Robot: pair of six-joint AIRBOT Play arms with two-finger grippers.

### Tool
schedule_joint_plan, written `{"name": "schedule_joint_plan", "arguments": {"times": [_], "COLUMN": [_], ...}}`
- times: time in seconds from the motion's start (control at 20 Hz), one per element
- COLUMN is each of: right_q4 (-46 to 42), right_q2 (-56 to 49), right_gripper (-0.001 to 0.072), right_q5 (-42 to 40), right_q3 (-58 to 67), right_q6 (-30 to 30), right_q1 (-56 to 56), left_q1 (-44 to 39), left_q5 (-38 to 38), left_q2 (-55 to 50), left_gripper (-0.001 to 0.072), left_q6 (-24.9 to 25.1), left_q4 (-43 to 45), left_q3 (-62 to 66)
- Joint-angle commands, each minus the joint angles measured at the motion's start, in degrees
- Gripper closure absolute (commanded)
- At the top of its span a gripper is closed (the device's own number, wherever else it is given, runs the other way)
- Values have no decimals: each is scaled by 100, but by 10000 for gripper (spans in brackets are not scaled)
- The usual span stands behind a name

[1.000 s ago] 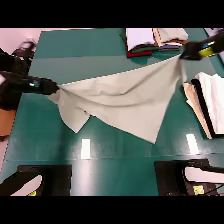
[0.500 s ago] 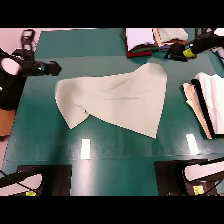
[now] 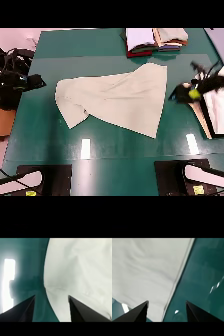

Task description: Fold the shirts.

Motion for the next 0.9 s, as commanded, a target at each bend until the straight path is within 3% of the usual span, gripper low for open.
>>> {"name": "schedule_joint_plan", "arguments": {"times": [0.0, 0.2, 0.5, 0.6, 0.65, 0.85], "right_q4": [315, 800, 887, 804, 693, 116], "right_q2": [662, 960, 448, 310, 323, 654], "right_gripper": [200, 259, 296, 585, 680, 693], "right_q5": [-444, -846, -1421, -1617, -1648, -1294], "right_q3": [-1862, -2830, -2924, -2664, -2483, -1620], "right_q6": [9, 15, 221, 210, 212, 389], "right_q1": [-68, 131, 1340, 1788, 1928, 2039], "left_q1": [90, 90, 90, 90, 90, 90], "left_q5": [-208, -247, -262, -264, -262, -184], "left_q2": [-2, -7, -7, -7, -7, -216], "left_gripper": [216, 216, 216, 216, 216, 215], "left_q6": [-17, -15, -15, -13, -15, -15], "left_q4": [-260, -404, -402, -400, -382, -219], "left_q3": [-129, -129, -129, -129, -129, -136]}}
